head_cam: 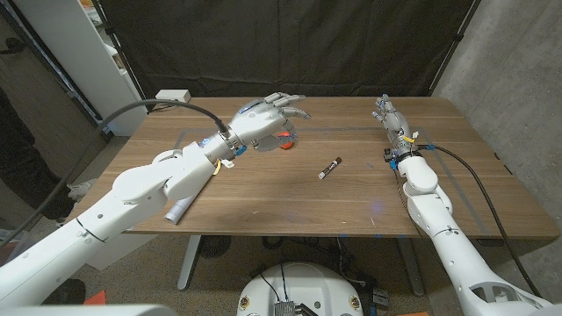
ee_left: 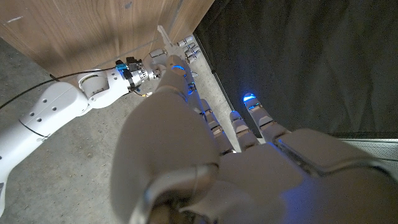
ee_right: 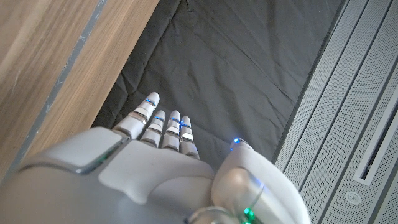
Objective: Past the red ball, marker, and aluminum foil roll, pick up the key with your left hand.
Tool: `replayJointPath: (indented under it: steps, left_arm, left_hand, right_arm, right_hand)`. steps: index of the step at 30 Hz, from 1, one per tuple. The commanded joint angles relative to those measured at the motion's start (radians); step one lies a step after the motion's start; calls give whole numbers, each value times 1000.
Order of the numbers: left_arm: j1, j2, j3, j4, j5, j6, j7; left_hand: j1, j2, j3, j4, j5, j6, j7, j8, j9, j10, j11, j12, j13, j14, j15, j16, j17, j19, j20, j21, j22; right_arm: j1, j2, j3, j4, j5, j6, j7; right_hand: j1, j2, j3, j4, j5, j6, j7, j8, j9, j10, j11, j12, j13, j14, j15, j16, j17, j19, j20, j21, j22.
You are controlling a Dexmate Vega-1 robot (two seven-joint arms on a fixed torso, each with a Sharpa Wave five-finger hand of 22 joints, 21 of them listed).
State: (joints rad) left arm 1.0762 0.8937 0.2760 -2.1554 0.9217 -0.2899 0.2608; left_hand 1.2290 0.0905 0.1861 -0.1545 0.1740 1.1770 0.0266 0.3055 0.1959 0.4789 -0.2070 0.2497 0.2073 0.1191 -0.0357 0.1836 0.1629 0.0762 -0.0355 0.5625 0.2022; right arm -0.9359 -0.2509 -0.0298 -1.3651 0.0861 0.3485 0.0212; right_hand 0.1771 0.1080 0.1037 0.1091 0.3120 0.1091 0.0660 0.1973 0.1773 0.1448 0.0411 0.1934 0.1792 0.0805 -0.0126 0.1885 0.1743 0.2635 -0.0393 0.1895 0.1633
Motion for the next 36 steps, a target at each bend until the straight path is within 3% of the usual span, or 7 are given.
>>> replayJointPath:
  steps: [1,22,36]
  left_arm:
    - [0,-33,-22,33,-39,-37,59]
    - [-26,-58,-32,96,-61,-102,125]
    - [-102,-81,0,228,-96,-213,187]
  left_hand:
    - [7,7,9,0,6,6,4,56,152,12,0,2,4,13,-171,-3,3,-3,-50,7,3]
    - [9,8,11,-1,4,2,4,65,175,24,-1,4,5,22,-171,-2,3,-3,-52,12,3]
    - [10,7,13,-2,4,2,4,70,189,40,0,10,6,29,-173,-2,4,2,-54,18,3]
  right_arm:
    - [10,-2,-8,9,-8,6,-8]
    - [-10,-6,-10,-39,-45,-31,-58]
    - [-84,-5,3,-135,-89,-86,-128]
  right_hand:
    - [5,-3,2,-5,6,10,-2,-5,1,6,0,0,5,11,-2,-2,2,6,-25,-3,3]
    - [6,-4,2,-6,7,12,-2,-6,1,8,1,0,5,14,-2,-2,1,10,-24,-2,3]
    - [6,-6,0,-7,7,14,-1,-6,1,12,-1,0,5,16,-3,-2,1,13,-25,-1,2]
